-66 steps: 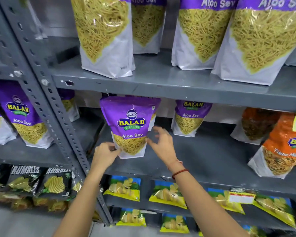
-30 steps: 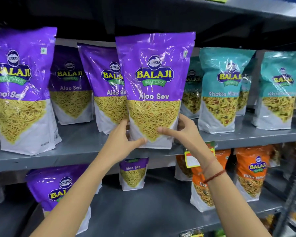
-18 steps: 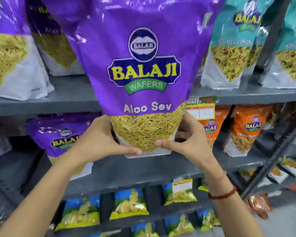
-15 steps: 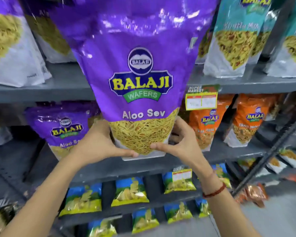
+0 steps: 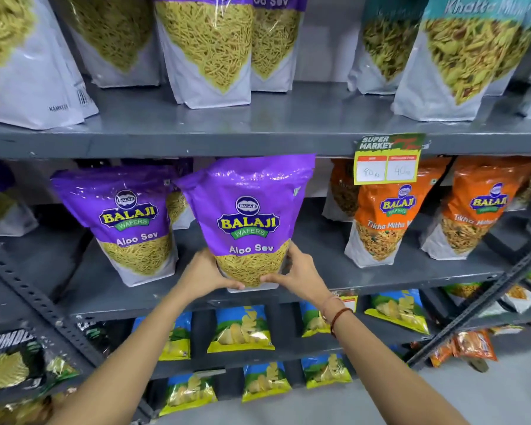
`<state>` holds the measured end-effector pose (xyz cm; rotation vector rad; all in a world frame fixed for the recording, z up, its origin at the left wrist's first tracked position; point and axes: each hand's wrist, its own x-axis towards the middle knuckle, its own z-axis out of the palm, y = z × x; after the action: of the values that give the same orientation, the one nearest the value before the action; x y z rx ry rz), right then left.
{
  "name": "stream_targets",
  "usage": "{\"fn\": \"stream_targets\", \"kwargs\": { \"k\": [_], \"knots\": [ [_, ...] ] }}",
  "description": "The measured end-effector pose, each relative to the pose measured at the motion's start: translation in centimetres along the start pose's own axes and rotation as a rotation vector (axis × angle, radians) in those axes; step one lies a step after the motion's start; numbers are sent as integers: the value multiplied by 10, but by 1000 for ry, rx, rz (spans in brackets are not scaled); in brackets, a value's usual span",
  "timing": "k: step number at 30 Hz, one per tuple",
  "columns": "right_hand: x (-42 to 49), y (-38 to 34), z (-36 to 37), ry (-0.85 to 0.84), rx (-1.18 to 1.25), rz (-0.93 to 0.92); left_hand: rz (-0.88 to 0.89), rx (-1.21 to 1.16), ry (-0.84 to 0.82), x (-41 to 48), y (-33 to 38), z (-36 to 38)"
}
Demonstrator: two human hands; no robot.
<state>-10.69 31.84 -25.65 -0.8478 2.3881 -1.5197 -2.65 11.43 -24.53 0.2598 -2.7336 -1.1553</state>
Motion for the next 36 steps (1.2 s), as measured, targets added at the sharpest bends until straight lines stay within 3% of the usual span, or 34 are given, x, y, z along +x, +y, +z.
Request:
{"fn": "stream_targets", "kwargs": {
  "k": [16, 20, 23, 25, 30, 34, 36],
  "knots": [
    [50, 48, 3, 21, -57, 209, -204, -29, 52, 52, -22, 33],
    [34, 16, 2, 336, -93, 76, -196, -96, 181, 33, 7, 11],
    [9, -36, -1, 599, -106, -115, -41, -255, 213, 7, 49, -25],
    [-4, -80, -9, 677, -33, -289, 101, -362, 180, -13, 87, -54],
    [-6, -191, -47, 714, 135, -657, 398, -558, 378, -30, 164, -125],
    [41, -242, -80, 616, 209, -652, 473, -486, 614, 7, 179, -175],
    [80, -252, -90, 501, 151, -561, 401, -447, 672, 35, 176, -191]
  ]
}}
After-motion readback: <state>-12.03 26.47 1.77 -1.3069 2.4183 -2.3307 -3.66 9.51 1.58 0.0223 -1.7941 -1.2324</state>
